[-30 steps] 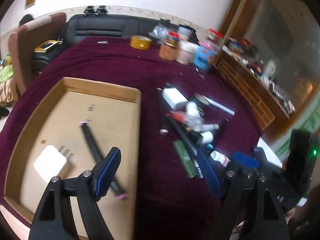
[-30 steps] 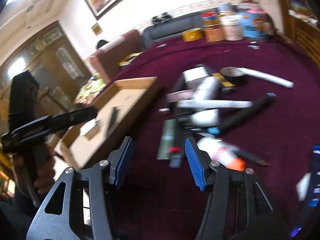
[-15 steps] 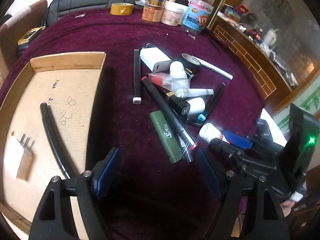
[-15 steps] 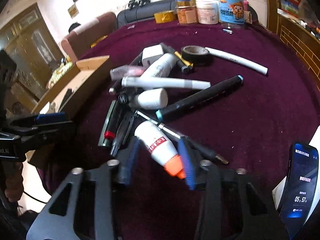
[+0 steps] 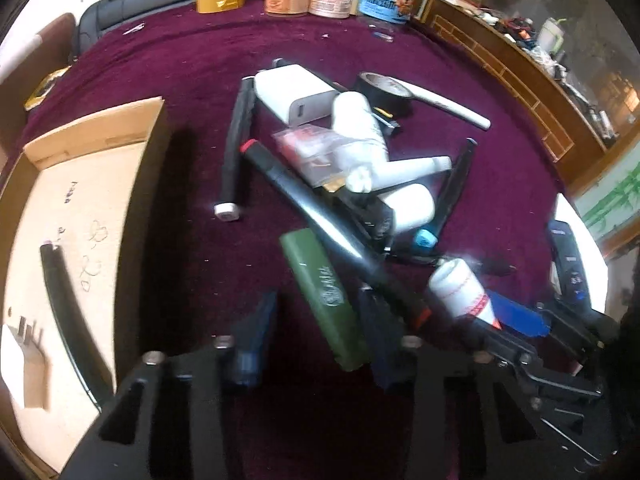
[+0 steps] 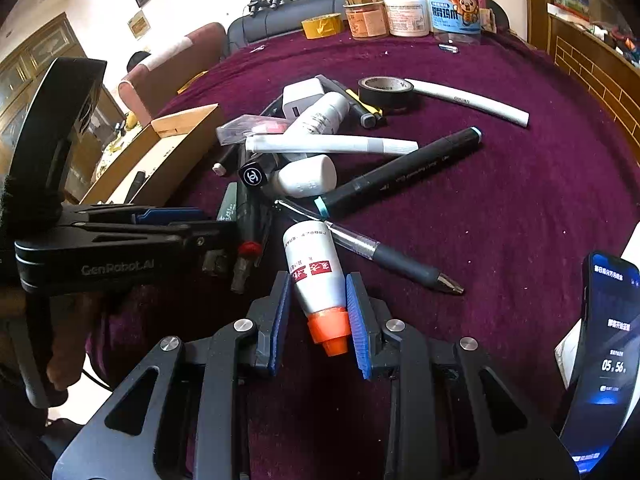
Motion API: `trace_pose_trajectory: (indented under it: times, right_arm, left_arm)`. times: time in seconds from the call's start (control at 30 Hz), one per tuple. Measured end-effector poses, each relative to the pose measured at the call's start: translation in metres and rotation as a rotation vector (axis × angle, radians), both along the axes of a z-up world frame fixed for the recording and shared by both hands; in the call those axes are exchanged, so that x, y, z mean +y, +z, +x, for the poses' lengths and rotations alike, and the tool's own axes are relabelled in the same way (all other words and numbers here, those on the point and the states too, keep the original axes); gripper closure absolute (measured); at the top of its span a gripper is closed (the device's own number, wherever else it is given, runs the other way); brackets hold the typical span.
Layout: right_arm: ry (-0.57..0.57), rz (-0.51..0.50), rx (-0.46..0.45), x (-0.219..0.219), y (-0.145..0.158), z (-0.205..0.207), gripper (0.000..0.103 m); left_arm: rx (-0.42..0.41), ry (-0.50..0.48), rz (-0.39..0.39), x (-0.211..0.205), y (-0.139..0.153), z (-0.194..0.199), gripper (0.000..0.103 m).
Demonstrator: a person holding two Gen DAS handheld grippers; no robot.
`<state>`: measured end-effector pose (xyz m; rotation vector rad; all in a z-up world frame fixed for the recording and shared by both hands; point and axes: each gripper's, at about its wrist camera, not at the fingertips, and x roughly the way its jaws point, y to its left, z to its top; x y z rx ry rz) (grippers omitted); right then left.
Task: Organize rigid objects
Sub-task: 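Grasp the white orange-capped glue bottle with the right gripper while the left grasps the green cylinder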
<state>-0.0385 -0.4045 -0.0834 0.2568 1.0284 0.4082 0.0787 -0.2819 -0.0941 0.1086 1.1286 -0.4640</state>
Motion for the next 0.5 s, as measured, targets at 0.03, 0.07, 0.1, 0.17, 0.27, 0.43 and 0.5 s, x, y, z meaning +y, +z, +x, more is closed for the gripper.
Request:
trace_pose_trajectory:
  times: [0.03,0.07,0.1,0.17,0.27,0.43,0.5]
  right_arm:
    - [-0.001,-0.002,0.001,0.001,-0.001,0.001,0.075]
    - [-0.001,-0.003,0.002,0.002,-0.002,0.001,0.075]
    - [-0.001,-0.004,0.003,0.002,-0.002,0.001,0.075]
    - [-0.003,-0.009,0.004,0.004,-0.003,0.002,0.075]
    - [-0.005,-0.008,0.009,0.006,-0.005,0.003,0.075]
    - [-0.025,-0.009,0.014,0.008,-0.005,0.005,0.075]
    - [-0.029,-0.015,0.011,0.009,-0.005,0.005,0.075]
  left_arm:
    - [0.004,-0.008,-0.011,0.001,0.0,-0.002,0.078]
    - [0.002,-0.01,-0.003,0.002,0.001,-0.004,0.079]
    - [-0.006,-0.017,0.011,0.003,0.002,-0.009,0.081]
    - [-0.012,-0.019,0.015,0.007,0.003,-0.015,0.082]
    - [-0.019,-0.019,0.011,0.015,0.005,-0.019,0.081]
    - [-0.033,-0.017,0.046,0.005,0.001,-0.007,0.079]
    - [-0.052,-0.019,0.083,-0.001,0.001,-0.008,0.08]
